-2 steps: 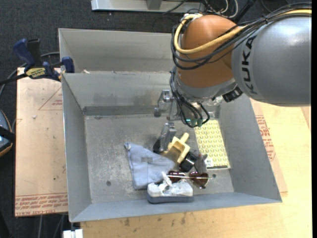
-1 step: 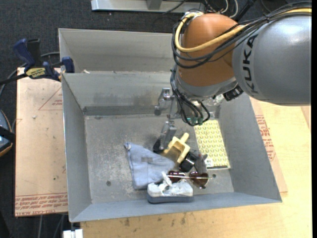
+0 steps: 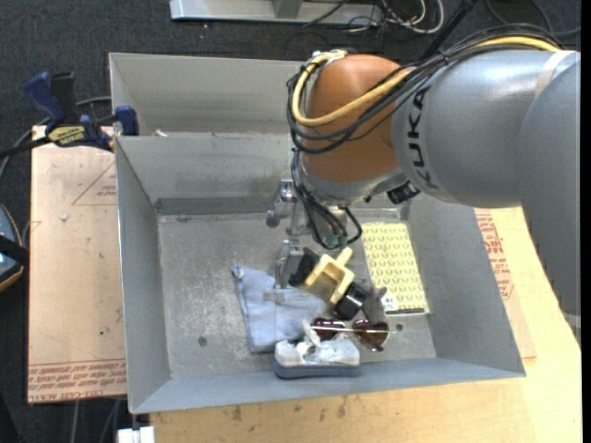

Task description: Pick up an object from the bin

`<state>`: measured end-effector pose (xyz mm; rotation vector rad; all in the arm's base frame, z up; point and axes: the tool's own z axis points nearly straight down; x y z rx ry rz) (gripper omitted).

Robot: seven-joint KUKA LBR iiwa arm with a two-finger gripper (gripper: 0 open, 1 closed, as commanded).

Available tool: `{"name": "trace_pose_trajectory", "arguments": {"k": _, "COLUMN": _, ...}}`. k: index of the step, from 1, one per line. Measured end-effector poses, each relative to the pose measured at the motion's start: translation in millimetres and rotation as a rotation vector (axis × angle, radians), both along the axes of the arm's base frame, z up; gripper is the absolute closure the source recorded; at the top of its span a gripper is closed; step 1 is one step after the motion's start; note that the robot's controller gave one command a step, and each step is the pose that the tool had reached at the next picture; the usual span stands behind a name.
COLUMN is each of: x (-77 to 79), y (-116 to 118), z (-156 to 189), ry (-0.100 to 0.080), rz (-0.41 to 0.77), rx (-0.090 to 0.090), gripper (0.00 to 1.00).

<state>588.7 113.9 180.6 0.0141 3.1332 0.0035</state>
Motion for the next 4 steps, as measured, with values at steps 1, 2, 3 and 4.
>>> {"name": "trace_pose_trajectory", "arguments": {"k": 1, "x": 1.0, "y": 18, "z": -42, "ry": 0.007, "rz": 0.078, "rx": -0.001, "gripper": 0.0}}
{"name": "trace_pose_trajectory", "arguments": {"k": 2, "x": 22.6, "y": -40, "z": -98, "ry": 0.008, "rz": 0.209, "rx": -0.002, "gripper": 1.0}}
{"name": "trace_pose_trajectory", "arguments": {"k": 3, "x": 22.6, "y": -40, "z": -98, "ry": 0.008, "rz": 0.209, "rx": -0.002, "gripper": 1.0}}
{"name": "trace_pose_trajectory", "arguments": {"k": 4, "x": -53.7, "y": -59, "z": 25, "ry": 0.006, "rz": 0.225, "rx": -0.002, "gripper": 1.0}}
